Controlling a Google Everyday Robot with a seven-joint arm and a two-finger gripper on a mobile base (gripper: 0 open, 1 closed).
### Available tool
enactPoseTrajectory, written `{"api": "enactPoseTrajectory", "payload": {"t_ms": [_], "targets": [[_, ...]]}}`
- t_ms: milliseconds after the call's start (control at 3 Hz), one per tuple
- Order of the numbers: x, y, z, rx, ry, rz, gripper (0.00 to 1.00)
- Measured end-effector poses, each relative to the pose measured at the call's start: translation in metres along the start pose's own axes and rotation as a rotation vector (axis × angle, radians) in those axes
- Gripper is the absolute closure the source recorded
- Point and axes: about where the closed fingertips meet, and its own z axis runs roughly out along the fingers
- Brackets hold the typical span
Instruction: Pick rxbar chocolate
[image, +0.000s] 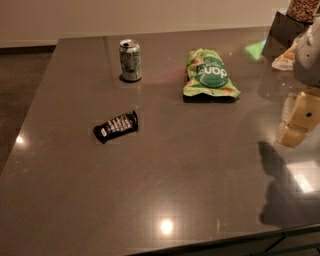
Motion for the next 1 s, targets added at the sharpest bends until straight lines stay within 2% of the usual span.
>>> {"api": "enactPoseTrajectory", "payload": {"t_ms": [667,1000], "targets": [[-0.008,0.001,-0.001,-0.011,-0.010,-0.011,0.00],[-0.033,-0.002,0.005,-0.026,-0.051,-0.034,0.00]]}}
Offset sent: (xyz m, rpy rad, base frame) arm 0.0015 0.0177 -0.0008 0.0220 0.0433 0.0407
